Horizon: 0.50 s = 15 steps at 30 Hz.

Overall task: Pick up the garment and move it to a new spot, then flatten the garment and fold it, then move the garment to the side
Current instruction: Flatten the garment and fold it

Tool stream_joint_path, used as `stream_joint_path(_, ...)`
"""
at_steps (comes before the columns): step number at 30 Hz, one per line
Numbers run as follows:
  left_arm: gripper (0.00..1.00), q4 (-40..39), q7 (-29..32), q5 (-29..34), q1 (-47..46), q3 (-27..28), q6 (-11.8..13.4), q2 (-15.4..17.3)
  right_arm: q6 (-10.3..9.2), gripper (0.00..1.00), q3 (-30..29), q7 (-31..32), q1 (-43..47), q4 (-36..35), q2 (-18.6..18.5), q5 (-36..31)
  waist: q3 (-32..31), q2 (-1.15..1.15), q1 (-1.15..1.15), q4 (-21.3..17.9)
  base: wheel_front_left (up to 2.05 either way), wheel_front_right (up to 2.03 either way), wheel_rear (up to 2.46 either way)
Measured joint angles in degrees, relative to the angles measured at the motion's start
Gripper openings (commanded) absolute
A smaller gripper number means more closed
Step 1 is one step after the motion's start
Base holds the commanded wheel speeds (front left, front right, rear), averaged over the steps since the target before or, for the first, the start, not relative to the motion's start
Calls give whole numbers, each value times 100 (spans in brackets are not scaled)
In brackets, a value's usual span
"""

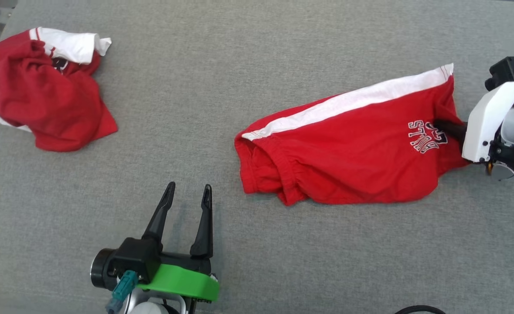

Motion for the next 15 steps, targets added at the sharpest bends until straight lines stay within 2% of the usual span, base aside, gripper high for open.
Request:
stream_joint_path(8, 100, 123, -7, 112, 129, 35, -134, 226, -2, 0, -318, -368, 857, -477, -246, 689, -292, 0, 0, -531, 0, 0, 0)
stream_joint_path(15, 100, 191, -8, 194, 234, 18, -294, 541, -4, 0, -595, -914, 1567, -413, -368, 1193, -670, 0, 0, -931, 0, 0, 0)
